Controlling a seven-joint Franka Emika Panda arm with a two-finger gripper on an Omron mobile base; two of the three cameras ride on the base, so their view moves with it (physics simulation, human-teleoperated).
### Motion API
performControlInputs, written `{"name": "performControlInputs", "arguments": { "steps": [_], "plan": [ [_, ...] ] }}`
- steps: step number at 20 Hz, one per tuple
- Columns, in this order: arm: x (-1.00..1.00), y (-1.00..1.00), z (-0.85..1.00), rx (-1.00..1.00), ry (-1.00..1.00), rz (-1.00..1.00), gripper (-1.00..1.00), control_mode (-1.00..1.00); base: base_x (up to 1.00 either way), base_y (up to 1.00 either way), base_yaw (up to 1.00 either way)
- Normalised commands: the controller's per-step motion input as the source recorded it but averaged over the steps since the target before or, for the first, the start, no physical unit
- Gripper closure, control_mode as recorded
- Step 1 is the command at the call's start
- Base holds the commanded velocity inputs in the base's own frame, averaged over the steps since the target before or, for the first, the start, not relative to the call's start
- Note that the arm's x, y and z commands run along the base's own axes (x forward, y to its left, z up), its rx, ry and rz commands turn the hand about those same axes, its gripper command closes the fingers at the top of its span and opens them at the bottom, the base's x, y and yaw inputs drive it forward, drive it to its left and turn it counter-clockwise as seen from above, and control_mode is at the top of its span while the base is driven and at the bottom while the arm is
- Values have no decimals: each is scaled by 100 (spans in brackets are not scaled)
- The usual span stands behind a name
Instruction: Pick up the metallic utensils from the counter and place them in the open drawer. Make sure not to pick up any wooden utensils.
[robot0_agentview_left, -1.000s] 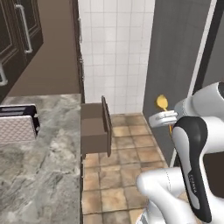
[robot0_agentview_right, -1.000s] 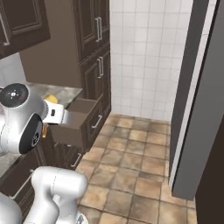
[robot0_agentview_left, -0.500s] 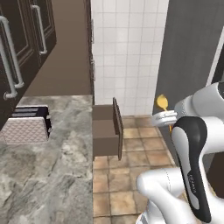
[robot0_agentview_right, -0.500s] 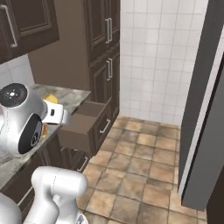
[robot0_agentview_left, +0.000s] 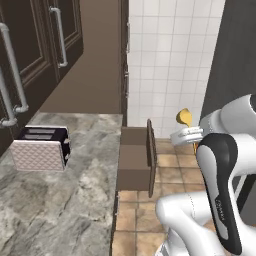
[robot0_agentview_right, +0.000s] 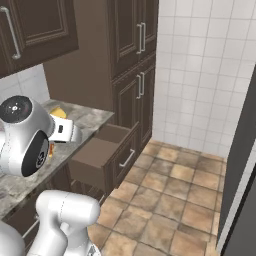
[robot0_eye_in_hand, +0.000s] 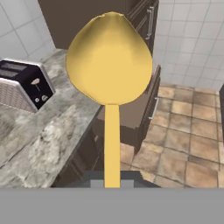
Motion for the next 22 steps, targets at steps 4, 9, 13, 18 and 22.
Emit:
{"name": "performControlInputs", "arguments": {
  "steps": [4, 9, 13, 18, 22],
  "plan": [
    [0, 0, 0, 0, 0, 0, 100, 100, 37, 2, 7],
    [0, 0, 0, 0, 0, 0, 100, 100, 66, 0, 0],
    [0, 0, 0, 0, 0, 0, 100, 100, 58, 0, 0],
    [0, 0, 0, 0, 0, 0, 100, 100, 52, 0, 0],
    [0, 0, 0, 0, 0, 0, 100, 100, 44, 3, 0]
  ]
}}
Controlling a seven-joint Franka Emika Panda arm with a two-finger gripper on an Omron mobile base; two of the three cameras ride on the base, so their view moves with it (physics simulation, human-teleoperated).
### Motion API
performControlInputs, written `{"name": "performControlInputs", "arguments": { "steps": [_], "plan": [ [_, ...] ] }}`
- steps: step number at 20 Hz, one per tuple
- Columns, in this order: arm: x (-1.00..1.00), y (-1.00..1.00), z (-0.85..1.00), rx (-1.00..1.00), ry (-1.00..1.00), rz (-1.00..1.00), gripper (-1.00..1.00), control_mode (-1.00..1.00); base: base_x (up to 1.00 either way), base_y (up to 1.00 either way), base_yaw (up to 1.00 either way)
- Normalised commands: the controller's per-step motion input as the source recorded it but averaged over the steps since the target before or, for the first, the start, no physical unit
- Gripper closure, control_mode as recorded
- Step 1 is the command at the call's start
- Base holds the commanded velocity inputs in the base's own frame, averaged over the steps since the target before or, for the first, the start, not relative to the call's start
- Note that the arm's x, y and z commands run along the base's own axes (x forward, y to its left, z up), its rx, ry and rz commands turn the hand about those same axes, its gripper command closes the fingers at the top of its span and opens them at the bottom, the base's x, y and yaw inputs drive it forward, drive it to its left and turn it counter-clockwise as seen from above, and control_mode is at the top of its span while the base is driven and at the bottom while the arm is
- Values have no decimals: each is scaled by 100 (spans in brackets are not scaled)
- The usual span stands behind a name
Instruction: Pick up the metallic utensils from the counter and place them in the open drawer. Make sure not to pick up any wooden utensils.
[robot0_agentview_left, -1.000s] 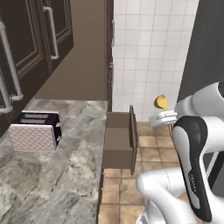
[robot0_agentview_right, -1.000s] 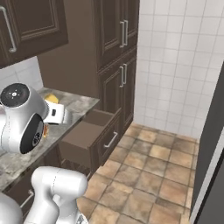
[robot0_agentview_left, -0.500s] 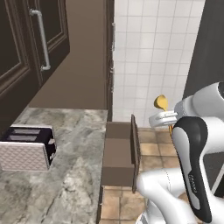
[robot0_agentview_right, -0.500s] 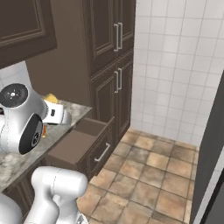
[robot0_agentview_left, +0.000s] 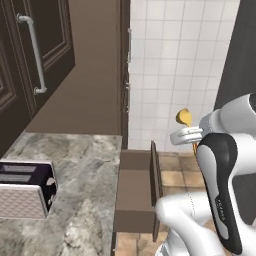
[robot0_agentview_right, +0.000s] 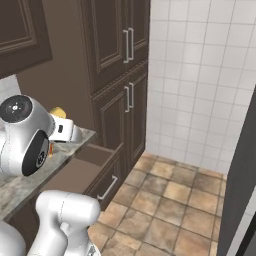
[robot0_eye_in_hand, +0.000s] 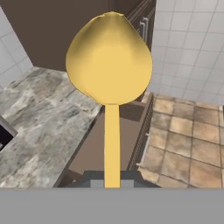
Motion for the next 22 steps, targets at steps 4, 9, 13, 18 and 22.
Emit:
{"name": "performControlInputs", "arguments": {
  "steps": [4, 9, 13, 18, 22],
  "plan": [
    [0, 0, 0, 0, 0, 0, 100, 100, 14, 15, 0],
    [-34, 23, -1, 0, -2, 0, 100, -100, -1, 5, 0],
    [-53, 46, -7, 0, -1, 0, 100, -100, 0, 0, 0],
    [-17, 23, -25, 12, 20, -1, 100, -100, 0, 0, 0],
    [0, 0, -7, 14, 11, -6, 100, -100, 0, 0, 0]
  ]
}}
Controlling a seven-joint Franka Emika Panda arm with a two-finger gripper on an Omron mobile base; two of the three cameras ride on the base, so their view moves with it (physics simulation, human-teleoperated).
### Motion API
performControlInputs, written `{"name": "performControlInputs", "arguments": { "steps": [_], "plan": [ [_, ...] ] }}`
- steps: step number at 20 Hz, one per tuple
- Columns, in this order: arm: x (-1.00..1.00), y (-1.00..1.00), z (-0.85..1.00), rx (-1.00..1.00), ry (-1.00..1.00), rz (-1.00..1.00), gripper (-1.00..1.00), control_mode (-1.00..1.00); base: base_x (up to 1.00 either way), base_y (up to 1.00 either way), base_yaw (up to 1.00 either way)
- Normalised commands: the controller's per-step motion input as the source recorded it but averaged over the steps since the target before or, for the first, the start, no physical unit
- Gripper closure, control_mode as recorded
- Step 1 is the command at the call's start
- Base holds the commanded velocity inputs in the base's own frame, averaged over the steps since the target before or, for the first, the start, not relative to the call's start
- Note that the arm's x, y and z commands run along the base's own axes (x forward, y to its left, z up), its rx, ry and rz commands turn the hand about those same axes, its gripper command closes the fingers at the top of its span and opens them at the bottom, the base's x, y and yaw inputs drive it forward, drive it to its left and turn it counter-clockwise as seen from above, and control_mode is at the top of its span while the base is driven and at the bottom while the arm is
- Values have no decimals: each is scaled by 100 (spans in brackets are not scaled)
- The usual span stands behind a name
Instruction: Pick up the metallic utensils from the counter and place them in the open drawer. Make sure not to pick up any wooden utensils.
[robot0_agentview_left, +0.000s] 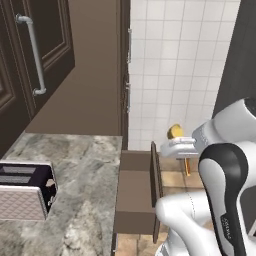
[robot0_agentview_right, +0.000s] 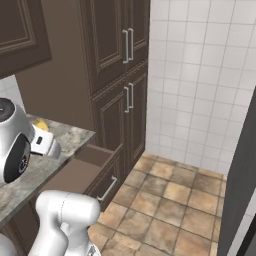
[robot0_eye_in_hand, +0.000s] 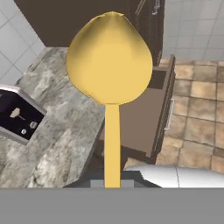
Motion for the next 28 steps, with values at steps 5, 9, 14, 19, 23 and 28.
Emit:
{"name": "performControlInputs", "arguments": {
  "steps": [5, 9, 14, 19, 23, 28],
  "plan": [
    [0, 0, -27, 11, 14, -12, 100, -100, 0, 0, 0],
    [2, 1, -35, 4, 5, -13, 100, -100, 0, 0, 0],
    [28, 0, -38, 0, 1, -11, 100, -100, 0, 0, 0],
    [34, 0, -31, 0, 2, -8, 100, -100, 0, 0, 0],
    [31, 0, -36, 0, 9, -1, 100, -100, 0, 0, 0],
    [21, 0, -42, -5, 10, 0, 100, -100, 0, 0, 0]
  ]
}}
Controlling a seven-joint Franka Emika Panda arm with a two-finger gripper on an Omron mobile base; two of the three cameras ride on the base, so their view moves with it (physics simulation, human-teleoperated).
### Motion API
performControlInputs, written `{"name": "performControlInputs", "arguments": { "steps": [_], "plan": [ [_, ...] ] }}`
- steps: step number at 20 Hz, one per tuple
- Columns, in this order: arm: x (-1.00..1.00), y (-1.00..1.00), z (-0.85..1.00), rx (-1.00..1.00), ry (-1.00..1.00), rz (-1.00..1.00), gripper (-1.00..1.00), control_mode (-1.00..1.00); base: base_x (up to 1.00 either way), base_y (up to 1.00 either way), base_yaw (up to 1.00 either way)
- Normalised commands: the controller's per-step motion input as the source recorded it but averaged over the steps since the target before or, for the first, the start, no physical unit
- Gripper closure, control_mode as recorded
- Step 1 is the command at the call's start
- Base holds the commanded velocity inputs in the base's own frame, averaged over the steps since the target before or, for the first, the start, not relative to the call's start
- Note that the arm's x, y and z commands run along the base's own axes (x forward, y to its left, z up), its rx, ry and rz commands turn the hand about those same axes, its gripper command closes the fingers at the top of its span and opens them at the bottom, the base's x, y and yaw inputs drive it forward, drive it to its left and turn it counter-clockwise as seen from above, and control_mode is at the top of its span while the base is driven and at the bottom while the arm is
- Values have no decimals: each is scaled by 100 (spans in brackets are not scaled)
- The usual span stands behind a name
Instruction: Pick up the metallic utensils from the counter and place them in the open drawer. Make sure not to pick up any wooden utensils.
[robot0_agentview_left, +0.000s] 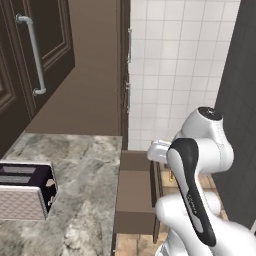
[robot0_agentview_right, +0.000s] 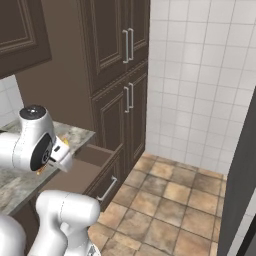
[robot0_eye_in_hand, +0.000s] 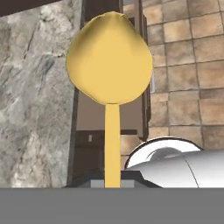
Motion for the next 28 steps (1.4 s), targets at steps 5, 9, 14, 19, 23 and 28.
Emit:
{"name": "performControlInputs", "arguments": {
  "steps": [5, 9, 14, 19, 23, 28],
  "plan": [
    [33, 1, -38, -4, 16, 0, 100, -100, 0, 0, 0],
    [49, 1, -32, -3, 13, 0, 100, -100, 0, 0, 0],
    [49, 0, -29, -2, 11, 0, 100, -100, 0, 0, 0],
    [38, 9, -36, 0, 9, 0, 100, -100, 0, 0, 0],
    [35, 17, -43, 0, 7, 0, 100, -100, 0, 0, 0],
    [16, 16, -45, 0, 0, 0, 100, -100, 0, 0, 0]
  ]
}}
